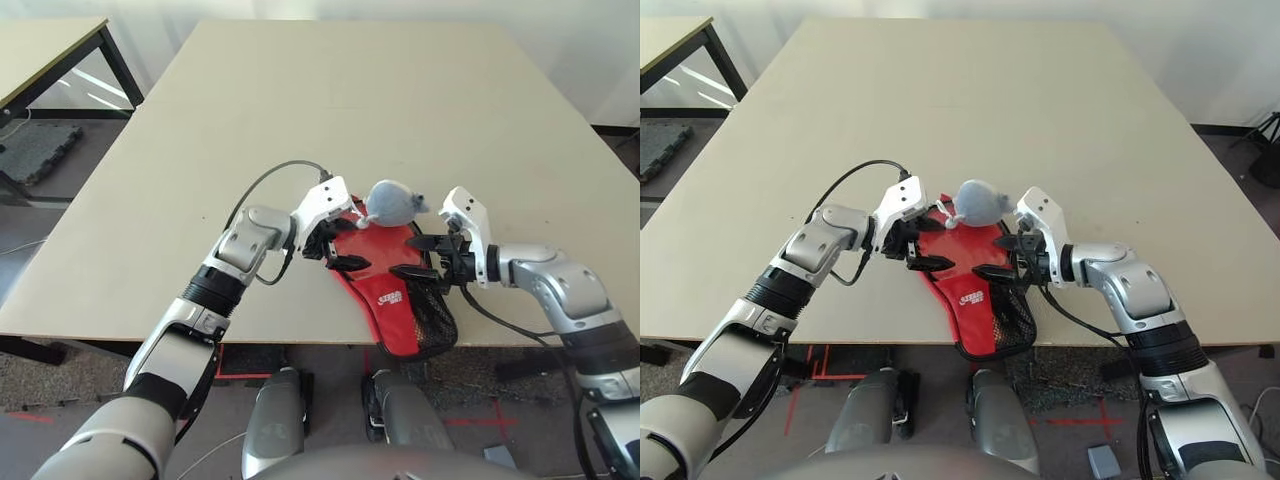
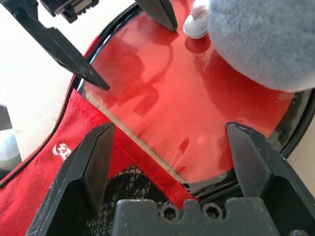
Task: Store the ping-pong paddle in its case and zip it.
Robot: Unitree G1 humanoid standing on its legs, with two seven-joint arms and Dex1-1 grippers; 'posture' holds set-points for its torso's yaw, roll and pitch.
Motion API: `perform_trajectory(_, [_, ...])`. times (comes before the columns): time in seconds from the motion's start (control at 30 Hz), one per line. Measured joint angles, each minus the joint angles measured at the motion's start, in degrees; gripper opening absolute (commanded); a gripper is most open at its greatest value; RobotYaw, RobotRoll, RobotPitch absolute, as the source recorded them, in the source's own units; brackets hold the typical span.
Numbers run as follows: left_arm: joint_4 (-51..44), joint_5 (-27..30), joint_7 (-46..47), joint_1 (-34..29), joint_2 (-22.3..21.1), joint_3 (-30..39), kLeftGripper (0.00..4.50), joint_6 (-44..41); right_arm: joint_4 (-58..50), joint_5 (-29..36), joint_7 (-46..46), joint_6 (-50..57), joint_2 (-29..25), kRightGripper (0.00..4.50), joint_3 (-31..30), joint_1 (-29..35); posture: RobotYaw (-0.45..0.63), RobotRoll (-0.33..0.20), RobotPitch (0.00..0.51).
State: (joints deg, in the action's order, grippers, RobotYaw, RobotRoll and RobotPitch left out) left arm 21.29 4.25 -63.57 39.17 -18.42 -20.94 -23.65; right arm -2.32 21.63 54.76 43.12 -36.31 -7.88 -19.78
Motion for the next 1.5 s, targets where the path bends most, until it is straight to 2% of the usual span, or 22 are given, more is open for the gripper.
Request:
perform_trajectory(0.2, [0.3, -0.5, 0.4, -0.2, 0.1, -0.4, 4.48, 1.4, -1.0, 4.4, 2.8, 6.2, -6.3, 4.5, 4.3, -1.2, 0.03, 0.0, 0.104])
perform_trajectory(0.3, [0.3, -0.6, 0.5, -0.2, 0.4, -0.4, 4.48, 1.7, -1.9, 8.4, 4.7, 9.0, -9.1, 4.5, 8.5, -6.1, 0.03, 0.0, 0.106])
perform_trajectory(0.4, [0.6, -0.7, 0.5, -0.2, 0.8, -0.5, 4.48, 1.8, -1.1, 9.1, 4.1, 8.3, -9.9, 4.5, 11.7, -13.0, 0.02, 0.0, 0.109])
perform_trajectory(0.57, [0.8, -0.7, 0.4, -0.2, 1.1, -0.5, 4.48, 2.0, 4.0, 7.3, 1.3, 4.8, -5.4, 4.5, 11.0, -17.6, 0.02, 0.0, 0.11])
perform_trajectory(0.83, [0.3, -0.7, 0.3, -0.4, 1.2, -0.5, 4.48, 1.7, 13.3, 0.9, 0.1, -2.3, 1.9, 4.5, 4.1, -18.7, 0.05, 0.0, 0.109])
perform_trajectory(1.07, [-0.8, -0.7, 0.3, -1.3, 1.1, -0.5, 4.48, 1.3, 21.1, -1.8, 0.5, -5.5, 5.9, 4.5, 2.9, -20.3, 0.06, 0.0, 0.111])
perform_trajectory(1.2, [-1.3, -0.7, 0.4, -1.4, 0.9, -0.4, 4.5, 0.9, 24.9, -2.6, 1.1, -5.8, 7.6, 3.55, 2.3, -20.7, 0.06, 0.0, 0.113])
perform_trajectory(1.43, [-2.4, -0.7, 0.4, -1.9, 0.6, -0.5, 4.5, 0.3, 35.1, -6.1, 0.8, -11.5, 9.8, 0.8, 1.9, -26.3, 0.07, 0.0, 0.111])
perform_trajectory(1.5, [-2.4, -0.7, 0.4, -1.9, 0.7, -0.5, 4.5, 0.3, 39.7, -7.3, -0.2, -14.3, 10.9, 0.19, 1.9, -28.8, 0.07, 0.0, 0.111])
